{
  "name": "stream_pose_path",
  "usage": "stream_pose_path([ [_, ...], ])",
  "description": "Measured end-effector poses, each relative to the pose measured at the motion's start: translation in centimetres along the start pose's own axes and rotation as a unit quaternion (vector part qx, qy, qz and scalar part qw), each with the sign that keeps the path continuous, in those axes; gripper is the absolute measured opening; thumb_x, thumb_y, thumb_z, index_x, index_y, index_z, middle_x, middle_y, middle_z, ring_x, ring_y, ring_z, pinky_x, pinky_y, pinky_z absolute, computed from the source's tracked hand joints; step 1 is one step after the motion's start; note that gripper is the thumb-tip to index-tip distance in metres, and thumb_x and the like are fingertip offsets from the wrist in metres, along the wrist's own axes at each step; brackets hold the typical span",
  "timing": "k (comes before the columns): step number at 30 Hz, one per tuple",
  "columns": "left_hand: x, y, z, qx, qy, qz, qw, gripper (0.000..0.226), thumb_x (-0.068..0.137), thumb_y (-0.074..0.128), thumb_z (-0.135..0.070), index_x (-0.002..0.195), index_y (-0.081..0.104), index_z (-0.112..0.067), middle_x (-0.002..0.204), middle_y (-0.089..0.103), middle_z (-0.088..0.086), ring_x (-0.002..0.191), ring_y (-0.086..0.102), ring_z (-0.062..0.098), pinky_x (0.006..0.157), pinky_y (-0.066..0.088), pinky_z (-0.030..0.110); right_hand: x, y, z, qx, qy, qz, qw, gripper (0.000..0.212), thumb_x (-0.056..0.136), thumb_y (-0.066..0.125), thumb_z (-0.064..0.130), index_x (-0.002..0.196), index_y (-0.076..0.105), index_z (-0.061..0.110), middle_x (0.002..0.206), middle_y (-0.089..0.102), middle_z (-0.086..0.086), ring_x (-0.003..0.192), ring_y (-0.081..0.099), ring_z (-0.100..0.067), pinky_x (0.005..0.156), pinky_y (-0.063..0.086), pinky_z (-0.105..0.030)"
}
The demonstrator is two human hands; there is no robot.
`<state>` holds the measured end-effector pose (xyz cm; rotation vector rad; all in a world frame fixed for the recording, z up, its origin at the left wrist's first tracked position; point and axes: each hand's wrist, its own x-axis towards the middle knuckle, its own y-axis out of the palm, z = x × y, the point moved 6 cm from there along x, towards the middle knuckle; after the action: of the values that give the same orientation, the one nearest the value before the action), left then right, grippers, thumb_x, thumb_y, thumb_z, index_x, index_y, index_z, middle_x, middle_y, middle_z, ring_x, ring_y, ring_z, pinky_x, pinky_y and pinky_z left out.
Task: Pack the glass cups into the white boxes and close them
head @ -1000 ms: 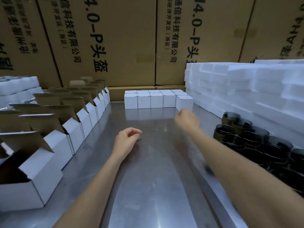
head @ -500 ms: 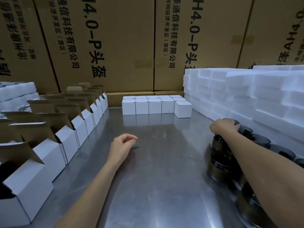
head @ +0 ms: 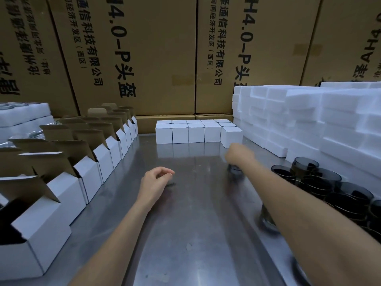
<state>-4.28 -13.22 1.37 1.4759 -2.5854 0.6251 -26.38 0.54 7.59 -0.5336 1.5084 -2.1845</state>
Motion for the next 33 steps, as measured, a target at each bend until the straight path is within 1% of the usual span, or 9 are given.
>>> stream_pose_path([
  [4,-0.1,-0.1,-0.1,-0.002,0.001,-0.001,1.0,0.018,0.085,0.062,-0.005,0.081,0.07,-0.021,0.083,0.068,-0.003,0.083,0.061,0.013,0.081,0.047,0.027,-3.2,2.4,5.8,0.041,-0.053,-0.005,0.998,0.028,0.089,0.047,0.014,0.114,0.059,0.007,0.124,0.059,-0.012,0.118,0.053,-0.029,0.094,0.041,-0.034],
  [7,-0.2,-0.1,-0.1,0.003,-0.003,-0.009,1.0,0.017,0.083,0.063,-0.003,0.093,0.069,-0.015,0.091,0.068,0.002,0.09,0.062,0.017,0.086,0.048,0.03,-6.2,4.5,9.1,0.078,-0.113,-0.068,0.988,0.032,0.088,0.046,0.014,0.114,0.065,0.01,0.122,0.059,-0.01,0.12,0.049,-0.029,0.095,0.039,-0.036],
  [10,-0.2,-0.2,-0.3,0.009,0.007,-0.015,1.0,0.031,0.079,0.067,-0.001,0.108,0.065,-0.013,0.104,0.065,0.0,0.093,0.059,0.014,0.081,0.044,0.025,-8.5,6.0,11.1,0.093,-0.186,-0.129,0.97,0.035,0.088,0.044,0.011,0.114,0.066,0.017,0.124,0.058,-0.002,0.121,0.045,-0.024,0.095,0.034,-0.036],
  [13,-0.1,-0.1,-0.2,0.0,0.015,0.002,1.0,0.044,0.079,0.068,0.0,0.12,0.059,-0.012,0.112,0.061,-0.003,0.104,0.058,0.016,0.088,0.043,0.025,-9.7,7.0,11.4,0.124,-0.246,-0.146,0.95,0.038,0.088,0.043,0.008,0.118,0.064,0.02,0.125,0.059,0.002,0.121,0.044,-0.02,0.097,0.032,-0.033],
  [17,0.1,0.3,0.3,0.005,0.013,0.02,1.0,0.06,0.075,0.076,-0.003,0.131,0.053,-0.007,0.125,0.061,0.006,0.119,0.055,0.019,0.105,0.042,0.036,-10.0,6.3,9.6,0.31,-0.252,-0.19,0.897,0.043,0.082,0.043,-0.003,0.113,0.066,0.018,0.125,0.059,0.003,0.125,0.04,-0.013,0.1,0.032,-0.019],
  [20,0.4,0.6,0.7,0.028,0.006,0.034,0.999,0.067,0.075,0.079,-0.011,0.136,0.05,-0.011,0.131,0.059,0.005,0.121,0.055,0.02,0.107,0.041,0.04,-7.8,7.2,7.0,0.404,-0.147,-0.118,0.895,0.053,0.08,0.042,-0.004,0.125,0.055,0.022,0.129,0.054,0.002,0.129,0.038,-0.013,0.096,0.029,-0.016],
  [24,0.4,0.6,0.7,0.056,0.018,0.039,0.998,0.066,0.075,0.08,-0.017,0.135,0.051,-0.017,0.129,0.06,0.001,0.117,0.057,0.02,0.103,0.044,0.039,-6.3,9.6,6.4,0.437,-0.118,0.052,0.89,0.063,0.083,0.045,-0.008,0.142,0.036,0.012,0.142,0.048,-0.005,0.131,0.045,-0.021,0.111,0.033,-0.036],
  [27,0.2,0.7,0.3,0.076,0.04,0.056,0.995,0.062,0.074,0.081,-0.021,0.131,0.056,-0.019,0.124,0.062,0.004,0.11,0.061,0.021,0.099,0.046,0.041,-6.3,9.4,6.4,0.461,-0.147,0.065,0.873,0.062,0.084,0.053,-0.009,0.142,0.037,0.005,0.139,0.051,-0.009,0.122,0.052,-0.019,0.107,0.039,-0.039],
  [33,-0.4,0.8,-0.4,0.042,0.057,0.096,0.993,0.067,0.067,0.086,-0.019,0.128,0.058,-0.019,0.121,0.062,0.004,0.105,0.063,0.019,0.099,0.047,0.041,-6.6,8.5,6.0,0.403,-0.214,0.079,0.886,0.053,0.082,0.073,0.012,0.131,0.053,0.014,0.129,0.052,-0.013,0.108,0.061,-0.022,0.102,0.046,-0.038],
])
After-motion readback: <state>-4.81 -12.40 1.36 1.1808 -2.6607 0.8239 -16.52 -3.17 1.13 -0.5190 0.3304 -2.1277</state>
